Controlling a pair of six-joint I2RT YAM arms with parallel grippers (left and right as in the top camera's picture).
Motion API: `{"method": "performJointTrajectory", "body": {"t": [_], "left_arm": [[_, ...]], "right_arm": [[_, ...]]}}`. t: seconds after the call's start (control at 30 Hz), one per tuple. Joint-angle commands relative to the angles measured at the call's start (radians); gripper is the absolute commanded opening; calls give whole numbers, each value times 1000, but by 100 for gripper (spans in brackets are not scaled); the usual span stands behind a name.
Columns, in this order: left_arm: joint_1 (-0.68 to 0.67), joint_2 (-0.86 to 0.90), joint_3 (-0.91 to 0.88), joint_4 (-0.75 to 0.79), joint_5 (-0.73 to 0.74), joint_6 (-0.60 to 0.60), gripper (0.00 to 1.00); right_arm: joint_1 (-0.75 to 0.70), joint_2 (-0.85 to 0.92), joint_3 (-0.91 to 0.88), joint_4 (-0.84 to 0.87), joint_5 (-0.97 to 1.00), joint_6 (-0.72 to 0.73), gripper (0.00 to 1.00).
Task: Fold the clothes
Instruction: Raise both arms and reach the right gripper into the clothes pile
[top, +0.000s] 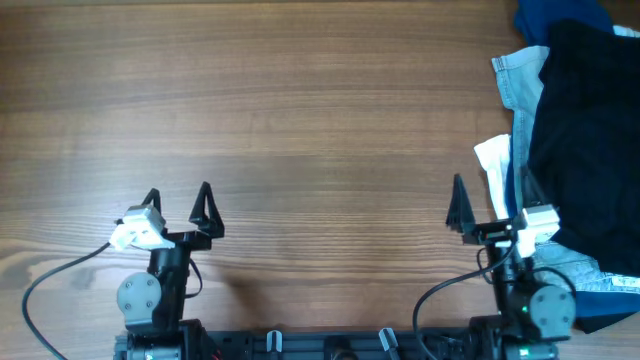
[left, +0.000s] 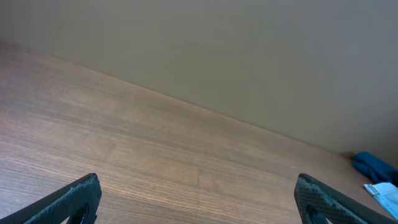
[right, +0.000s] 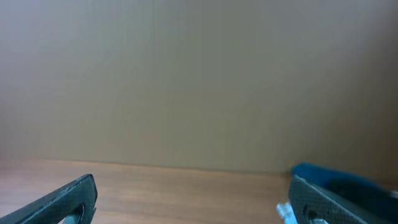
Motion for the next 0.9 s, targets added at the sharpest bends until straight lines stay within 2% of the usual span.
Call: {"method": "performJointTrajectory", "body": {"t": [0.0,0.17,0.23,0.33,0.4,0.53,0.63,0.8,0.87], "left_arm": [[0,133,135,2,19,14,100],[0,407,364,-6,19,21,100],[0,573,537,-82,19,23,100],[0,808,816,-301,27,63,100],[0,985,1037,-495,28,91,100],[0,1229,1336,-746,31,99,100],[0,1302,1385,-762,30,96,100],[0,1337,1385,-809,89,95,100],[0,1337,1385,-828,131,95,100]], "right_arm": [[-2,144,167,-34,-20,-128,99],[-2,422,401,-103,-65,-203,100],[-2,548,513,-146,-65,-235,100],[-2,705,685,-288,-64,-265,100],[-2,838,835,-443,-64,-280,100],[-2,1078,1065,-716,-78,-280,100],[-2,1189,1105,-754,-153,-272,100],[-2,1314,1105,-777,-316,-84,100],[-2,1338,1105,-776,-335,-79,100]]}}
